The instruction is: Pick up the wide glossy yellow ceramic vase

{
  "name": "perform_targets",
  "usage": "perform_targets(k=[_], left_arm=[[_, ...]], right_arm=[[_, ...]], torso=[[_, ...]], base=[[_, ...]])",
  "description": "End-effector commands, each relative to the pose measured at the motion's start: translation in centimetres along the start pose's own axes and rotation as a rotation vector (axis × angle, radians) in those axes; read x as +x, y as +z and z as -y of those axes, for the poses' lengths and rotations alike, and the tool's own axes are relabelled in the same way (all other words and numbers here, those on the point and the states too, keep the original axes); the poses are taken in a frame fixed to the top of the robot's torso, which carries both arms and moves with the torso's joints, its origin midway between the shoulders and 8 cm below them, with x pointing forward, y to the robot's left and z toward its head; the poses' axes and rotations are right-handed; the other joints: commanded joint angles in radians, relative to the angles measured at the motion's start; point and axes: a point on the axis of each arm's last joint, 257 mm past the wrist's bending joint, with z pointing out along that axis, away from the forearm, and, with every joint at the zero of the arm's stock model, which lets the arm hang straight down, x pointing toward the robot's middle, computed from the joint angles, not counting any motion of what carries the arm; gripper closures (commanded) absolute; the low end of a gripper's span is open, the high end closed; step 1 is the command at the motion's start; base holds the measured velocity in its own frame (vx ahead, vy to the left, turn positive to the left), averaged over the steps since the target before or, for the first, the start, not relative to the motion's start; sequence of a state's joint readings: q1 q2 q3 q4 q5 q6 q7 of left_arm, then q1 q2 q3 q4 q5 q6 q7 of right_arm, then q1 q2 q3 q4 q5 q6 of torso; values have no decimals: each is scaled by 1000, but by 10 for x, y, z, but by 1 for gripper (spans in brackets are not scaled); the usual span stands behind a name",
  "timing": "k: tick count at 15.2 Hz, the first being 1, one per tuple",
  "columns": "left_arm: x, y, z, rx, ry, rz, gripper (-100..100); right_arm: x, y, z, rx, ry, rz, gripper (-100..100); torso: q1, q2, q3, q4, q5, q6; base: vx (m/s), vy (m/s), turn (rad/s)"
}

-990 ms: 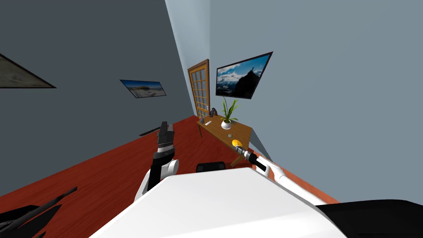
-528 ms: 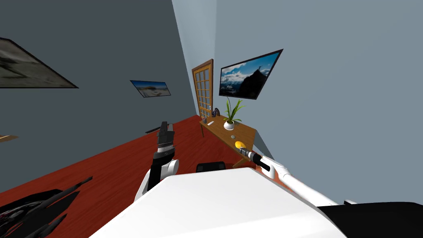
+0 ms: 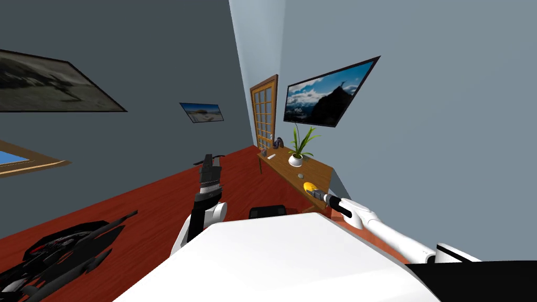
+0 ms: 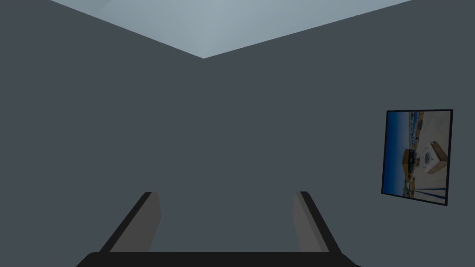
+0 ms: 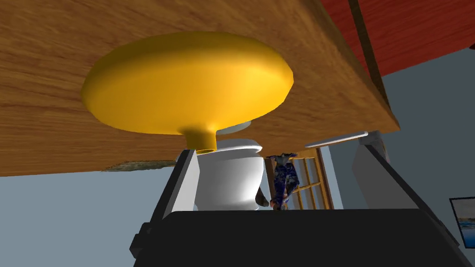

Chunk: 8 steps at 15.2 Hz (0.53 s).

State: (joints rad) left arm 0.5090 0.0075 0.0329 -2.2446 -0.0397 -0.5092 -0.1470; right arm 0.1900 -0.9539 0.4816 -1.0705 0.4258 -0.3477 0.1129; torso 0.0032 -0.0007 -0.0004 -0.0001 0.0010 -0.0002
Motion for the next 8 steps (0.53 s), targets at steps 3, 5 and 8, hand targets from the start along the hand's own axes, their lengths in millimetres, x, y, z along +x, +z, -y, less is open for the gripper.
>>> perform_targets(k=[3,5,8], left_arm=[[0,0,0,0,0,0,0],[0,0,0,0,0,0,0],[0,0,0,0,0,0,0]], right_arm=[[9,-14,44,87,-60,-53,-100],[10,-18,55,108,-73,-65,-100],[11,-22,62,122,-83,-73,-100]], torso=[[0,0,0,0,0,0],[0,0,0,0,0,0],[-1,1,1,0,0,0]], base=[[27,43,124],[15,23,48],[6,13,43]])
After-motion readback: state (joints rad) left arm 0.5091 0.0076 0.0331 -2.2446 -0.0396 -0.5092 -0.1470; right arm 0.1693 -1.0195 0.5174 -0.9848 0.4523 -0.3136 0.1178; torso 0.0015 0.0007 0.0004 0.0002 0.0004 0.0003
